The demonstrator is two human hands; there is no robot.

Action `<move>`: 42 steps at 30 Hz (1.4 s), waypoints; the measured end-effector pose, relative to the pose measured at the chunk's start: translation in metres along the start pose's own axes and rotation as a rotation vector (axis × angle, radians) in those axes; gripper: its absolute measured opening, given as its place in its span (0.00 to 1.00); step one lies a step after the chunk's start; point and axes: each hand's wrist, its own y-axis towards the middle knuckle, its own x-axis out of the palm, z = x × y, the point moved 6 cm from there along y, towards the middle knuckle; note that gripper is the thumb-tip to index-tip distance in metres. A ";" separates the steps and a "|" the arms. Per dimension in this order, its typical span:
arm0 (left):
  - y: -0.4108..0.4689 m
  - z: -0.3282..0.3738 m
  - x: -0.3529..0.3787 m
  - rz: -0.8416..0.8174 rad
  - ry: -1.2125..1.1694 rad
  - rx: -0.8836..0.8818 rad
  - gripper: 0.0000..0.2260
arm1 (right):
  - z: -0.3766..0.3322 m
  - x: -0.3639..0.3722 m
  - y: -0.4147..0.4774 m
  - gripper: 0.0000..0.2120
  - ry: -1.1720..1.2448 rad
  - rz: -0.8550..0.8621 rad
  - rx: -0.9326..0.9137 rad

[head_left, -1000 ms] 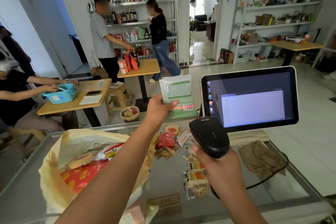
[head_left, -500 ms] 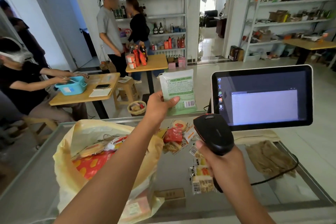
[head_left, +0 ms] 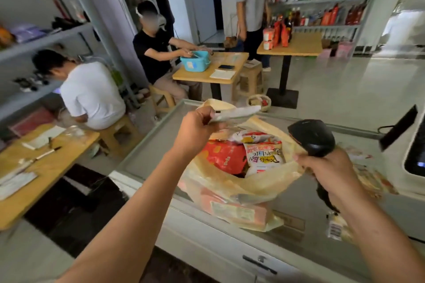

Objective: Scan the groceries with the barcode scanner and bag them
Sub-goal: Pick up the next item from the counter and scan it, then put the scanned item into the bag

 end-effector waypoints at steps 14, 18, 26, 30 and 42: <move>0.002 -0.028 0.046 -0.156 0.261 -0.145 0.14 | -0.008 -0.013 0.010 0.09 0.183 0.115 0.032; -0.013 -0.054 0.093 -0.684 0.705 -0.072 0.24 | -0.008 -0.011 0.012 0.06 0.172 0.114 0.035; -0.018 -0.057 0.072 -0.818 0.889 -0.096 0.24 | -0.010 -0.011 0.013 0.03 0.143 0.088 0.004; -0.009 -0.024 0.072 -0.673 0.822 -0.037 0.20 | -0.010 -0.012 0.011 0.02 0.129 0.081 -0.005; -0.018 0.009 0.060 -0.999 0.720 -0.116 0.48 | -0.009 -0.008 0.012 0.04 0.105 0.041 -0.013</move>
